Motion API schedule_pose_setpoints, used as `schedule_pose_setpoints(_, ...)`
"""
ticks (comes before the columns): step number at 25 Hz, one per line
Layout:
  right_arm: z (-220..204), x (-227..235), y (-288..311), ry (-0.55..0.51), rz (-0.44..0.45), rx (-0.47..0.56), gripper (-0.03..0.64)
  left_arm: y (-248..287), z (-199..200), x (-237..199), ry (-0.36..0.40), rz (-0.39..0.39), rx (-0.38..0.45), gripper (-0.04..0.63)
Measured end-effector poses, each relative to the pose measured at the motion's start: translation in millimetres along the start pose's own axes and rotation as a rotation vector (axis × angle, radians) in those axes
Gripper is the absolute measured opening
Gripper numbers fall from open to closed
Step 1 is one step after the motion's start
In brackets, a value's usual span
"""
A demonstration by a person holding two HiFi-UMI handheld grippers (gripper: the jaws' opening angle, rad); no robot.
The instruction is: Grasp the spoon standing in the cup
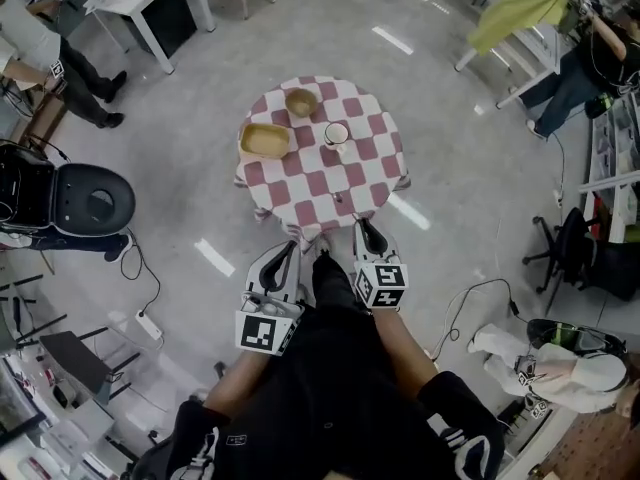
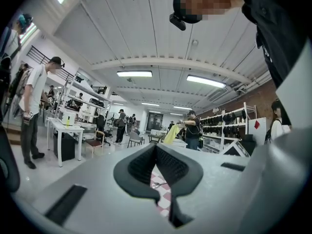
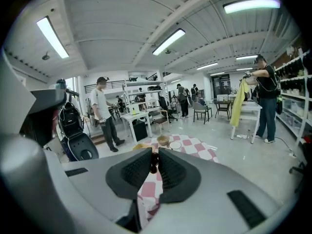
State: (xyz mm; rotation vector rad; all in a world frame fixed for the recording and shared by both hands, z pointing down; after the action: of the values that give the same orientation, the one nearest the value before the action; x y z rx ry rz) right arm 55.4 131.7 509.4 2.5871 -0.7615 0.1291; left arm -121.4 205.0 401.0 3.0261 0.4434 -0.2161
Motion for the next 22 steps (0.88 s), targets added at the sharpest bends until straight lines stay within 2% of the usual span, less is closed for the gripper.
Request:
schedule_pose_setpoints(8, 0, -26, -75, -0.019, 0.019, 0.055, 0.06, -40, -10, 34, -0.019, -0.013, -0.008, 0.008)
schedule_pose_setpoints(14, -3, -9, -116, -0.023, 0.033, 0.081, 0.06, -38, -17, 76, -0.014, -0.02, -0.012, 0.008)
schedule_pose_setpoints(22, -6, 21, -154, -0.052, 0.083, 0.101, 0.06, -35, -20, 127, 0.009, 0.021, -0.004, 0.008)
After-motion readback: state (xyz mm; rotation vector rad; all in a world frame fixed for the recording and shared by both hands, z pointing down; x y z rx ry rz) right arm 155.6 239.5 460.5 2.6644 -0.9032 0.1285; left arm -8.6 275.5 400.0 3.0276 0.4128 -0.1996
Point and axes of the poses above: the fingertips, and each gripper's own axes: y forward along the fingers, x to its right, z out of its top, the point moved 4 cm from there along -y, backward along the fingers, and after that the axes turned 7 degrees about z, right-handed, at the moved point
